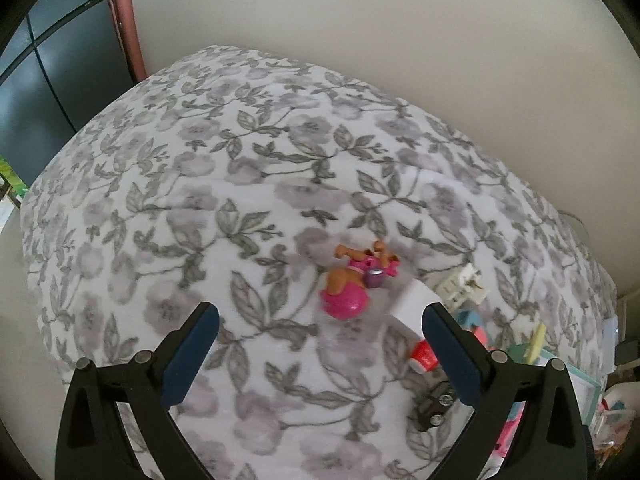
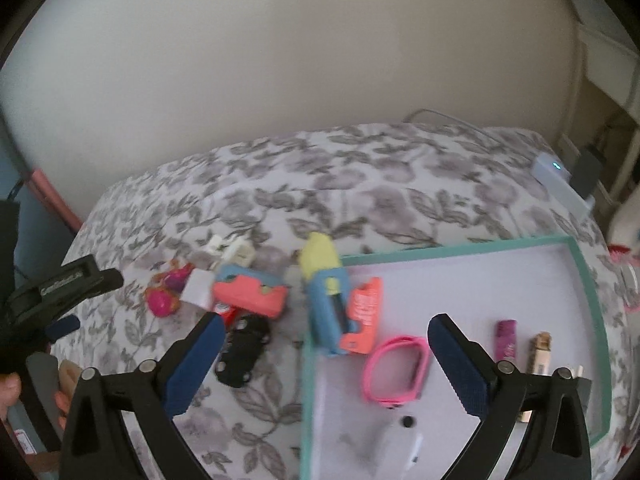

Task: Organize rigid objects
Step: 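Grasp pink doll figure with left tool while right tool grasps black toy car, then carry doll with left tool while right tool carries toy car over the tray, then lower doll into tray and open left tool while right tool releases car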

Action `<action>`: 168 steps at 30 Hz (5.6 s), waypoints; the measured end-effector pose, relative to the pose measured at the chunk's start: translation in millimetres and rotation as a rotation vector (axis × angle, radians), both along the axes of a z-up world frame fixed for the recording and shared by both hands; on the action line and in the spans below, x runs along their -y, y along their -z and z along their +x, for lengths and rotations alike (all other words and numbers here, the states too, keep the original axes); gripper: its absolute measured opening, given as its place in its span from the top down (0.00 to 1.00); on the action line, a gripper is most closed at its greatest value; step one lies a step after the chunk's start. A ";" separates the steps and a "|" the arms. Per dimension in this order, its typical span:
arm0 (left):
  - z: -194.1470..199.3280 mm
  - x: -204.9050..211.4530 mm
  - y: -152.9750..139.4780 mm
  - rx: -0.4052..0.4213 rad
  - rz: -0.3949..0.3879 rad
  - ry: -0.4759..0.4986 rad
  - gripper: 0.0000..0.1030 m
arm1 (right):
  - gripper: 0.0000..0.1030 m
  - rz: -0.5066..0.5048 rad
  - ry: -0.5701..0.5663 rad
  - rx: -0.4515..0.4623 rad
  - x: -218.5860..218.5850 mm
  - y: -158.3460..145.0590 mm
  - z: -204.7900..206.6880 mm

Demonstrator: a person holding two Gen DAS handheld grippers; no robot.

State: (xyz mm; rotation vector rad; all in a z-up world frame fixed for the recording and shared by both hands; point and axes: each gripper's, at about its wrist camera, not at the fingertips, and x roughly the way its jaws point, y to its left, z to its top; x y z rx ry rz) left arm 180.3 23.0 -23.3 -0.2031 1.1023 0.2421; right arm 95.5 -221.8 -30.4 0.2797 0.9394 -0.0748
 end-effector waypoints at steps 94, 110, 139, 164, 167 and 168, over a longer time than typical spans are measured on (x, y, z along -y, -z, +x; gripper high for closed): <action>-59.0 134.8 -72.6 0.201 0.007 0.410 0.62 | 0.69 -0.081 0.190 0.082 59.3 -59.2 -56.9; -80.7 234.2 -28.6 0.104 0.024 0.657 0.62 | 0.69 -0.048 0.385 0.036 147.6 -35.2 -77.7; -75.4 258.1 49.9 -0.089 0.016 0.733 0.62 | 0.69 -0.051 0.335 -0.211 142.5 48.3 -54.2; -71.8 254.5 55.7 -0.122 0.021 0.711 0.44 | 0.64 -0.060 0.332 -0.251 138.9 57.5 -52.2; -70.3 250.6 50.9 -0.113 0.007 0.697 0.43 | 0.59 -0.077 0.330 -0.237 136.7 50.7 -51.9; -69.8 249.6 49.2 -0.109 0.006 0.691 0.42 | 0.57 -0.086 0.331 -0.229 136.2 47.5 -51.9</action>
